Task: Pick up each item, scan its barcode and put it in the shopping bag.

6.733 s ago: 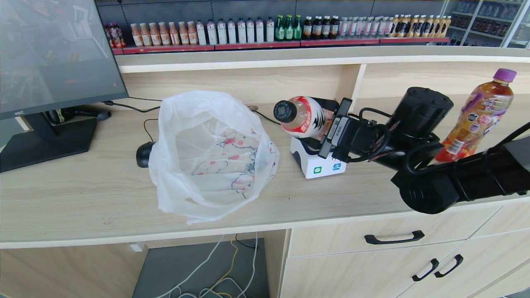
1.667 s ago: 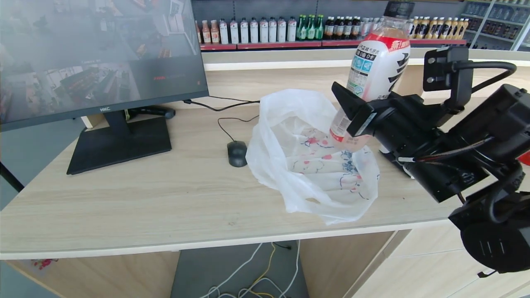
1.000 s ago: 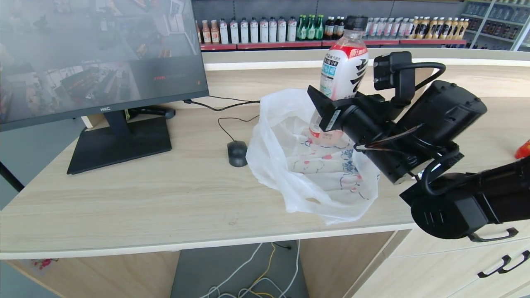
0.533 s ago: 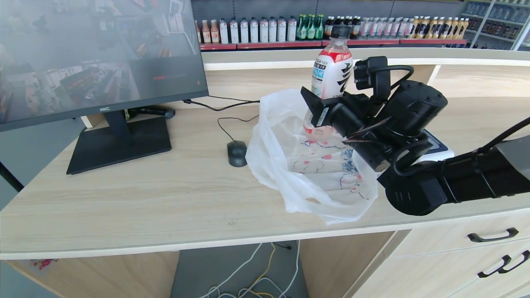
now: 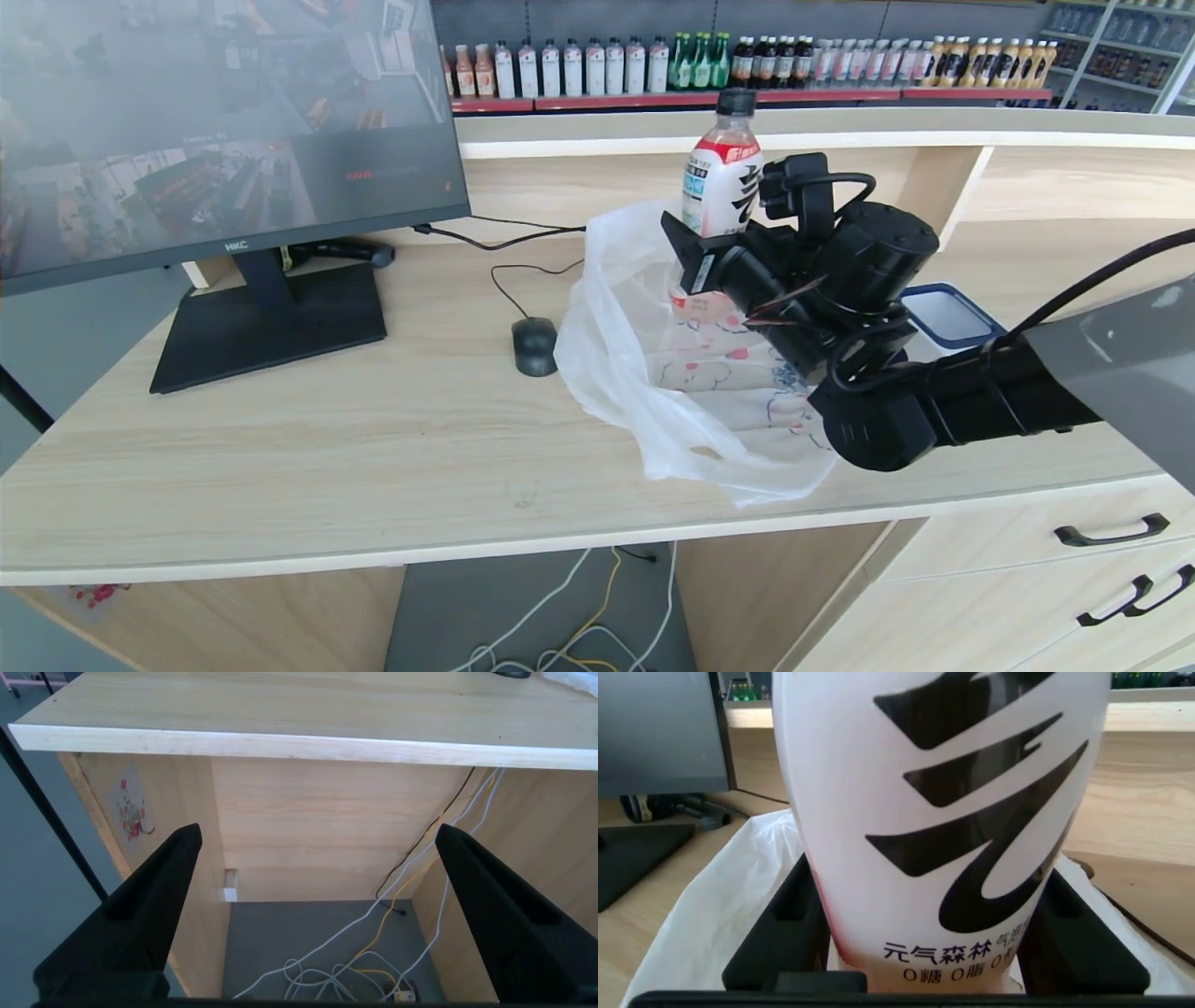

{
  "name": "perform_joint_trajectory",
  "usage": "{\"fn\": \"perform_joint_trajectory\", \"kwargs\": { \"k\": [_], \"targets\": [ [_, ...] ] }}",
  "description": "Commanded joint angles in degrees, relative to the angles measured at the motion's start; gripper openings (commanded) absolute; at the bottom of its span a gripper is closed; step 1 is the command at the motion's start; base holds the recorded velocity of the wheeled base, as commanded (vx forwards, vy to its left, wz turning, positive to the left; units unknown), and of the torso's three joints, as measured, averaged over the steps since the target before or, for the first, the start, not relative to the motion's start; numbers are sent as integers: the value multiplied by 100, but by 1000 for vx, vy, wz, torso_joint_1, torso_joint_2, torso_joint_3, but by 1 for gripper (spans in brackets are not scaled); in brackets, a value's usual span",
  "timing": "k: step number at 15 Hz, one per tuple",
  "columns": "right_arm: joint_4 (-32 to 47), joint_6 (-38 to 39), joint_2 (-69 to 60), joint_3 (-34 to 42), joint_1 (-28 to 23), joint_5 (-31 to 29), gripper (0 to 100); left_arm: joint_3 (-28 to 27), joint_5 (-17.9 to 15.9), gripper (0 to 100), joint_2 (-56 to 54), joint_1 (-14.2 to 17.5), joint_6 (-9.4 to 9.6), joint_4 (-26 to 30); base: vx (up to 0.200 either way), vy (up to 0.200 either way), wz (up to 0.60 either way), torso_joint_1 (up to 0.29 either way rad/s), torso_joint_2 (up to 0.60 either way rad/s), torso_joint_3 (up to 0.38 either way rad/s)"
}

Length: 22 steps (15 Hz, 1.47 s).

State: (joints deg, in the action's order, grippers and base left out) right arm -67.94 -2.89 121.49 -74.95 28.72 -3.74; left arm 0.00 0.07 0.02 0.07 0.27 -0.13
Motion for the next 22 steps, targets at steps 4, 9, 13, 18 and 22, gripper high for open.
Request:
{"fn": "perform_joint_trajectory", "kwargs": {
  "k": [4, 9, 13, 18, 22],
  "targets": [
    [0, -1, 296, -178, -227, 190, 0, 0, 1, 100, -2, 1, 0, -4, 0, 0, 0, 0, 0, 0],
    [0, 8, 542, -398, -200, 198, 0, 0, 1, 100, -2, 1, 0, -4, 0, 0, 0, 0, 0, 0],
    [-9, -1, 692, -538, -156, 198, 0, 0, 1, 100, -2, 1, 0, -4, 0, 0, 0, 0, 0, 0],
    [-18, -1, 753, -512, -139, 198, 0, 0, 1, 100, -2, 1, 0, -4, 0, 0, 0, 0, 0, 0],
    [-18, -1, 806, -494, -130, 198, 0, 0, 1, 100, -2, 1, 0, -4, 0, 0, 0, 0, 0, 0]
  ]
}}
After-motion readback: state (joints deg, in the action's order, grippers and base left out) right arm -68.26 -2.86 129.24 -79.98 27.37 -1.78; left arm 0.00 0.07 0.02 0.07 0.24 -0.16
